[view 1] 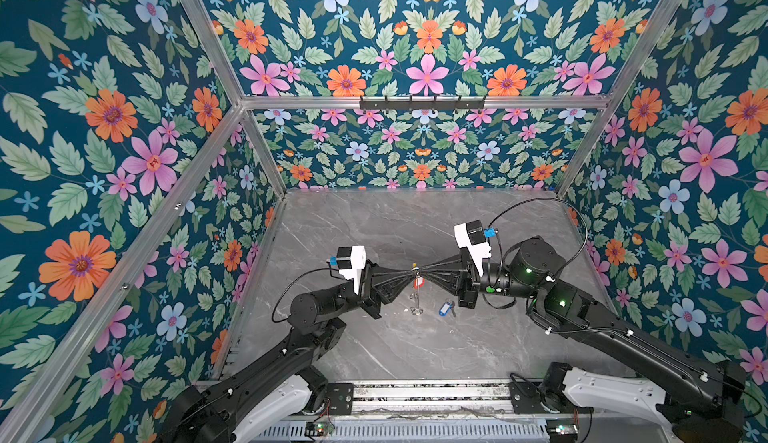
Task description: Remove the keys from the keyring
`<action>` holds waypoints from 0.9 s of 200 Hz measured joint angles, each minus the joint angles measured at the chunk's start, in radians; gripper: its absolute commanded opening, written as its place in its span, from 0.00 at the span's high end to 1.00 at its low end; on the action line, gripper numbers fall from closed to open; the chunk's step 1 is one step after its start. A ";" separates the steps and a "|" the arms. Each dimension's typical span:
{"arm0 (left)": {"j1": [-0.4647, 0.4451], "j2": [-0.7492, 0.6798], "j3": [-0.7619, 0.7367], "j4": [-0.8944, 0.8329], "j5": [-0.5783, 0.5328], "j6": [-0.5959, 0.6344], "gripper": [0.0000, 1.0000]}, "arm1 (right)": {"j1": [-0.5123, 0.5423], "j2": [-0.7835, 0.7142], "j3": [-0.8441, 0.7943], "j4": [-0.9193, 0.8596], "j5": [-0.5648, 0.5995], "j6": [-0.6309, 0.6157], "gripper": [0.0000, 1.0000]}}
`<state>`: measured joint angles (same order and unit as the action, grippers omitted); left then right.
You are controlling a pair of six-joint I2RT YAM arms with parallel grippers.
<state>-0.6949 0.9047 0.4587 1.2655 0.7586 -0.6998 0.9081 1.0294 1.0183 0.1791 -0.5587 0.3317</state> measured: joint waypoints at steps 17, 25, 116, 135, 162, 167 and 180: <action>0.000 -0.001 0.000 0.000 0.000 0.000 1.00 | 0.001 0.001 0.006 -0.006 -0.002 0.000 1.00; 0.000 -0.006 0.001 -0.008 0.000 0.000 0.97 | 0.002 0.000 0.013 -0.020 -0.002 -0.001 1.00; 0.001 -0.130 0.155 -0.555 -0.043 0.111 0.57 | 0.006 -0.050 0.163 -0.483 0.098 -0.155 1.00; 0.001 -0.092 0.251 -0.700 0.006 0.144 0.57 | 0.006 -0.021 0.220 -0.599 0.117 -0.196 1.00; 0.001 -0.025 0.357 -0.893 0.087 0.182 0.59 | 0.005 0.006 0.274 -0.711 0.137 -0.239 1.00; 0.001 -0.016 0.373 -0.925 0.099 0.187 0.59 | 0.005 0.010 0.281 -0.726 0.140 -0.246 1.00; 0.001 0.002 0.403 -0.992 0.127 0.203 0.63 | 0.005 0.016 0.297 -0.753 0.143 -0.260 1.00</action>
<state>-0.6937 0.9062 0.8616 0.2737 0.8852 -0.4965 0.9134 1.0458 1.3155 -0.5735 -0.4156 0.0715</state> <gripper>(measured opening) 0.404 0.050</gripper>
